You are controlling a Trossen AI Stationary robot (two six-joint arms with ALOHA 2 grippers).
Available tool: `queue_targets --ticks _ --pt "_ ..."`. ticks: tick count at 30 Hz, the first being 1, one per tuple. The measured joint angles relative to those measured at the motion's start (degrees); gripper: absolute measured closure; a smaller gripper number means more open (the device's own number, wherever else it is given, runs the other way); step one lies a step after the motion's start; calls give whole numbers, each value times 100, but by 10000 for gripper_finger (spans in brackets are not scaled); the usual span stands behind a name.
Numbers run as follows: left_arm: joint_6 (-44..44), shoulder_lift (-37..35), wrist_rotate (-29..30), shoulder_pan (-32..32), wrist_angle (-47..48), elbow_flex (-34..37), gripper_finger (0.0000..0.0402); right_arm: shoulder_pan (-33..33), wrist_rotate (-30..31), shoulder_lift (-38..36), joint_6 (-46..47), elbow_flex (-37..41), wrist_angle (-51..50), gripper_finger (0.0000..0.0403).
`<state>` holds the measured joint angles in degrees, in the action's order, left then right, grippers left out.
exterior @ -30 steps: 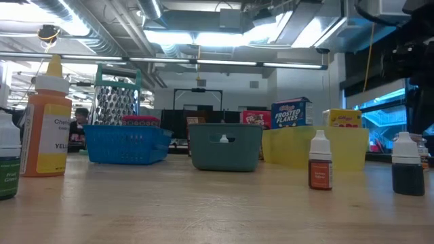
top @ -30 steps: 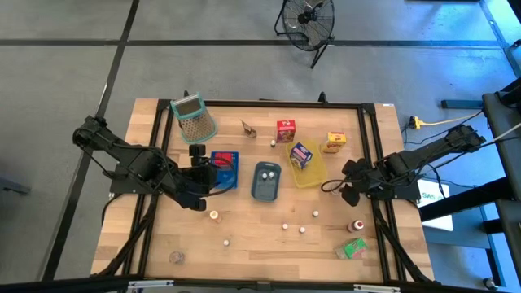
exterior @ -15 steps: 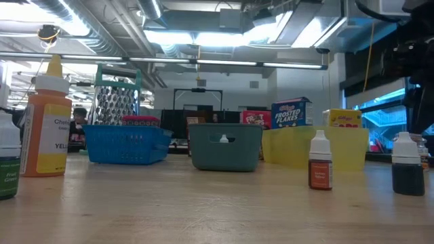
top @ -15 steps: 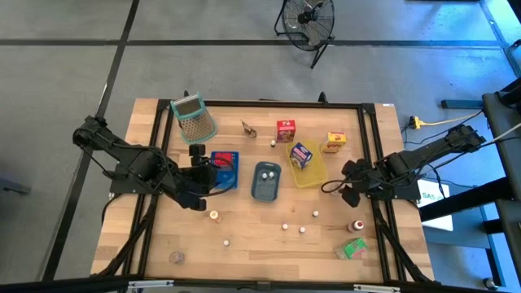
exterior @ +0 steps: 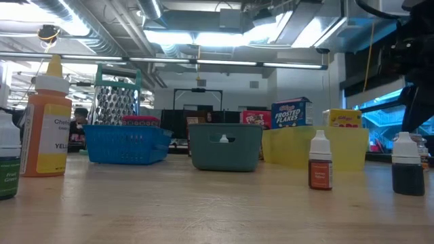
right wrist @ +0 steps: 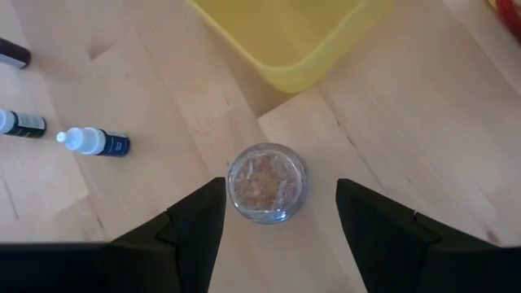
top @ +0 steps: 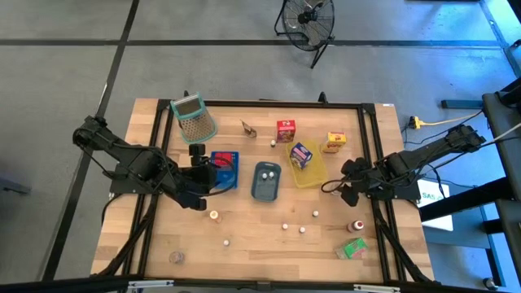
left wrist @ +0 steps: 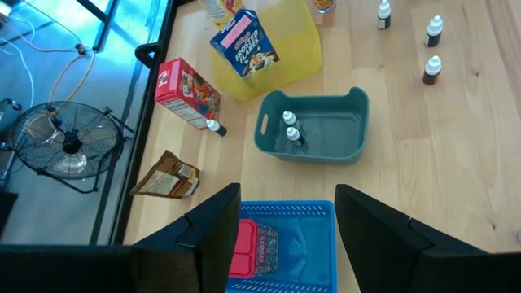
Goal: Pick & Place Kitchen Items
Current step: Put the right brown seasoning bottle into the blue bin
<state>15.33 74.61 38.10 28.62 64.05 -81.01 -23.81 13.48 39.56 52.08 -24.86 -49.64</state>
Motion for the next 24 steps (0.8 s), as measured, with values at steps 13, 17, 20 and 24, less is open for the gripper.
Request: queue_targets --ticks 13,17,20,24 --pt "24 -2 -58 -297 0 0 205 -1 -174 94 -179 0 192 167" --pt "22 -2 -62 -297 -2 0 205 0 -178 111 -266 0 195 167" --pt "23 -2 -70 -297 -1 0 206 0 -173 111 -266 0 206 167" --pt "23 -2 -71 -297 -2 0 205 0 -173 111 -215 0 249 167"
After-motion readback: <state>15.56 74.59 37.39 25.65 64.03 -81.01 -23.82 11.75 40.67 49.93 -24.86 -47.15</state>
